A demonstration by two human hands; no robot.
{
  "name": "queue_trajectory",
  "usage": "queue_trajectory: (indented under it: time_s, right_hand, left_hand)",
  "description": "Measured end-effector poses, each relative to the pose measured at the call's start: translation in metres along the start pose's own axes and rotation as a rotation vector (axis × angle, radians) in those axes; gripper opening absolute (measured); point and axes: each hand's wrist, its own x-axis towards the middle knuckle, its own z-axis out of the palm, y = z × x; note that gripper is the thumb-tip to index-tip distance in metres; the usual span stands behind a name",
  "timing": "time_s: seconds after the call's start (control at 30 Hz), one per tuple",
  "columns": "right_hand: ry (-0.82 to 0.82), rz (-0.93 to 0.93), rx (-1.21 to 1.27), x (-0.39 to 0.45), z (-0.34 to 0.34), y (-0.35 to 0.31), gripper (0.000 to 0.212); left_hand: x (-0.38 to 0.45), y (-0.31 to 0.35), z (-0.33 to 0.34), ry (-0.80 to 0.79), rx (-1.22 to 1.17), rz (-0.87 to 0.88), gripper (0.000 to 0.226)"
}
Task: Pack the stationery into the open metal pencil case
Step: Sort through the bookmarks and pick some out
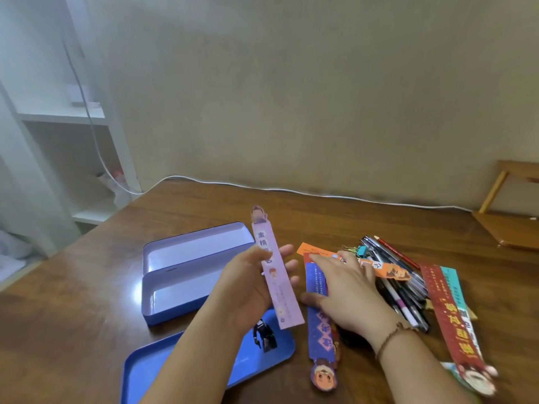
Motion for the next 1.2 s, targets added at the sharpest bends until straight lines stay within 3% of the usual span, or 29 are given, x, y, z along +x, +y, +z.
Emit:
queue_trajectory:
  time_s: [0.17, 0.43, 0.57, 0.63, 0.7, 0.83, 0.93, 1.03, 1.2]
  right_hand:
    - [-0.019, 0.000, -0.064, 0.001, -0.003, 0.003, 0.083]
    - [-0.071, -0.013, -0.095, -0.003, -0.008, 0.003, 0.086]
    - [0.047, 0.020, -0.047, -0.001, -0.007, 0.006, 0.078]
    - [0.236, 0.096, 0.207, 0.002, -0.010, 0.011, 0.047]
    - [0.286, 0.173, 0.715, 0.005, -0.022, 0.020, 0.013]
    - [0.236, 0.283, 1.549, -0.005, -0.052, 0.037, 0.013]
    - [0.269, 0.337, 1.796, -0.012, -0.059, 0.031, 0.012]
    - [0.253, 0.347, 1.727, -0.013, -0.048, 0.003, 0.015]
    - [0.488, 0.157, 0.943, -0.014, -0.008, -0.032, 0.017]
  left_hand:
    - [0.005, -0.003, -0.002, -0.009, 0.096, 0.069, 0.058]
    - [-0.001, -0.002, 0.001, 0.027, 0.408, 0.159, 0.033]
    - [0.002, -0.004, -0.001, 0.131, 0.547, 0.281, 0.032]
    - [0.005, -0.005, -0.003, 0.142, 0.500, 0.299, 0.038]
    - [0.008, -0.002, -0.006, 0.129, 0.312, 0.250, 0.038]
    - [0.014, 0.005, -0.012, 0.140, -0.027, 0.164, 0.033]
    - [0.015, 0.002, -0.011, 0.138, -0.116, 0.163, 0.031]
    - [0.012, 0.000, -0.006, 0.127, -0.139, 0.155, 0.031]
    - [0.013, -0.005, -0.003, 0.152, -0.130, 0.145, 0.034]
